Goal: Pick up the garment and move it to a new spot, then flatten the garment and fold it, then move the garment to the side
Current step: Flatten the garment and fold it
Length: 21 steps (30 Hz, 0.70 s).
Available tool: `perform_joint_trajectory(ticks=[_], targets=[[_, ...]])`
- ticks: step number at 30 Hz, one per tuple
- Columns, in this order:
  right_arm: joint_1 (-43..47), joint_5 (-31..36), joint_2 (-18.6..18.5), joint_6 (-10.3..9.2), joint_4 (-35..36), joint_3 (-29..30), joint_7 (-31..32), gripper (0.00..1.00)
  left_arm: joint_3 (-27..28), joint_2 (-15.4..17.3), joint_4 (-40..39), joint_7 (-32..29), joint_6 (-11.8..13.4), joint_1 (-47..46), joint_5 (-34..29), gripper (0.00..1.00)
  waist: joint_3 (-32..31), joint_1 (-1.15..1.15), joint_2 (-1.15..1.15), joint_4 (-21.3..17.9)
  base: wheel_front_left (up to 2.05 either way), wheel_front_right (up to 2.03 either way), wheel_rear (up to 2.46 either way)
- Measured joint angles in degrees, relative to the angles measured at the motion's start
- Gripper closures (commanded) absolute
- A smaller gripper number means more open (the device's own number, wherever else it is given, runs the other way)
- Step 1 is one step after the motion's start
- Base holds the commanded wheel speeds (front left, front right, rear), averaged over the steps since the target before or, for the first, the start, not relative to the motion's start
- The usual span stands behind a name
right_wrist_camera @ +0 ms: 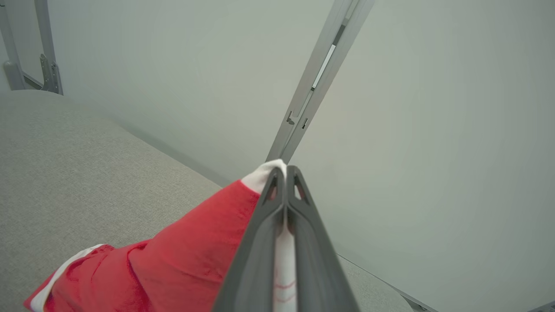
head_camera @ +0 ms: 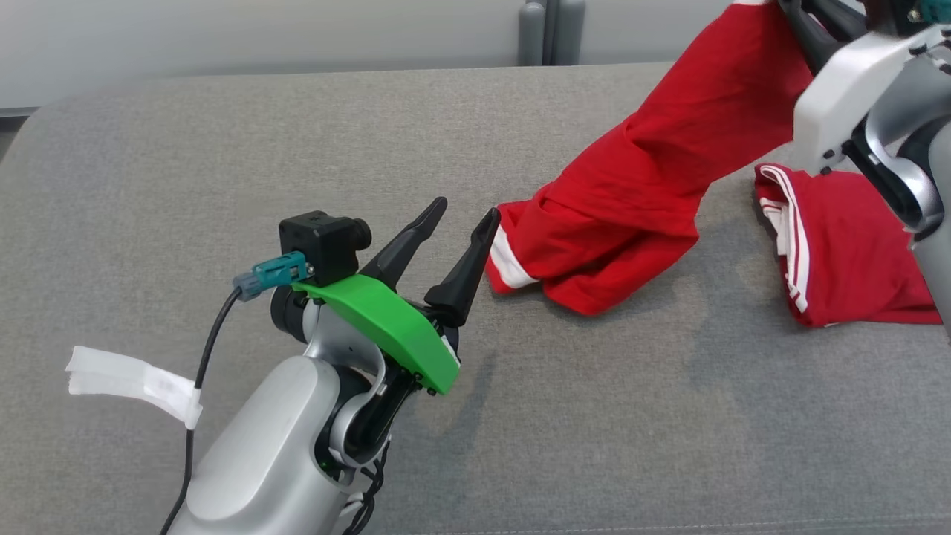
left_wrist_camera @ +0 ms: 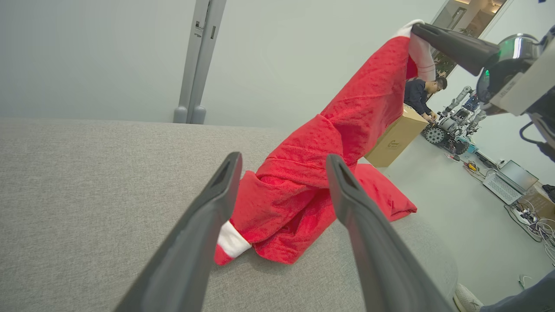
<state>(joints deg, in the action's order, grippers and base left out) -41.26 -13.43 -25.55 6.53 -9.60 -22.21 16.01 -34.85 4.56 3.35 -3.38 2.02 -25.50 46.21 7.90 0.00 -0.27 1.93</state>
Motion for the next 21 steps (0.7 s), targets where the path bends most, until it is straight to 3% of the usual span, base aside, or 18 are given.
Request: perform_joint_trajectory(ticks=[4,8,14,18,21], targets=[[-4.47,0.87,1.1,0.47,-0.18,-4.74,2.53,1.0,0.09,-0.3,0.14,0.68,0.0,0.23,0.52,0.0,-1.02,0.0,0.0,2.0,0.0,0.0,0.0],[-4.94,-0.92,6.87,0.62,0.13,-11.43,3.8,1.0,0.25,-0.43,0.54,0.99,0.02,0.92,1.02,0.0,-1.93,0.0,0.0,4.14,0.0,0.0,0.0],[2.36,-8.93,12.91,0.62,3.21,-26.6,5.32,1.0,1.96,-0.14,1.34,1.49,0.78,1.22,1.43,0.0,-3.03,0.0,0.0,7.1,0.0,0.0,0.0],[7.69,-14.27,13.84,0.62,5.98,-35.54,6.55,1.0,4.49,1.94,1.44,1.94,1.81,2.11,1.37,0.0,-3.88,0.0,0.0,7.9,0.0,0.0,0.0],[10.04,-16.85,12.9,0.62,8.09,-37.93,7.61,1.0,5.87,3.93,1.47,1.94,2.33,2.32,1.19,0.0,-4.14,0.0,0.0,7.34,0.0,0.0,0.0]])
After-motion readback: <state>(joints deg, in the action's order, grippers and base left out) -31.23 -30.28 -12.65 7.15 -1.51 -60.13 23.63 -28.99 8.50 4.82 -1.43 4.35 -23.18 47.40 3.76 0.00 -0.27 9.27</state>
